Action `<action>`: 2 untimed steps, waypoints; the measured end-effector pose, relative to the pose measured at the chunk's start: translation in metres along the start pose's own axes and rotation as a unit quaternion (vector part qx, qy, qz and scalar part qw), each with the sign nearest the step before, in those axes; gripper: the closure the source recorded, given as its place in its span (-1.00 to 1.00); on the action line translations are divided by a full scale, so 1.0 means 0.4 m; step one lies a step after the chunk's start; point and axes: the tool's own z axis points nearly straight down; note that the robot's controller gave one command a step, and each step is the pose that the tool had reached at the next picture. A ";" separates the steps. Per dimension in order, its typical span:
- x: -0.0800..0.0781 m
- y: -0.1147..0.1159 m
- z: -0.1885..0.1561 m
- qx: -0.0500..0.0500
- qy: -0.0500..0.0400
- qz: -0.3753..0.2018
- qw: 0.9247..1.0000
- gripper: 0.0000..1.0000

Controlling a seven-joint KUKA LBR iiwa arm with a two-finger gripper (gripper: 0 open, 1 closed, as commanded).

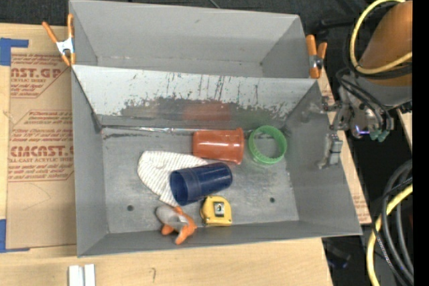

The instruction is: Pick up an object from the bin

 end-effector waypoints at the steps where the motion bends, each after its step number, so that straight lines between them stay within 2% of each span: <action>1: -0.003 0.002 -0.012 0.001 -0.004 -0.001 1.000 -1.00; 2: -0.046 0.088 0.106 0.001 -0.008 0.023 1.000 -1.00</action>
Offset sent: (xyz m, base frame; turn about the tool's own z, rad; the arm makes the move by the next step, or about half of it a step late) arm 0.0271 0.0622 -0.0821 0.0718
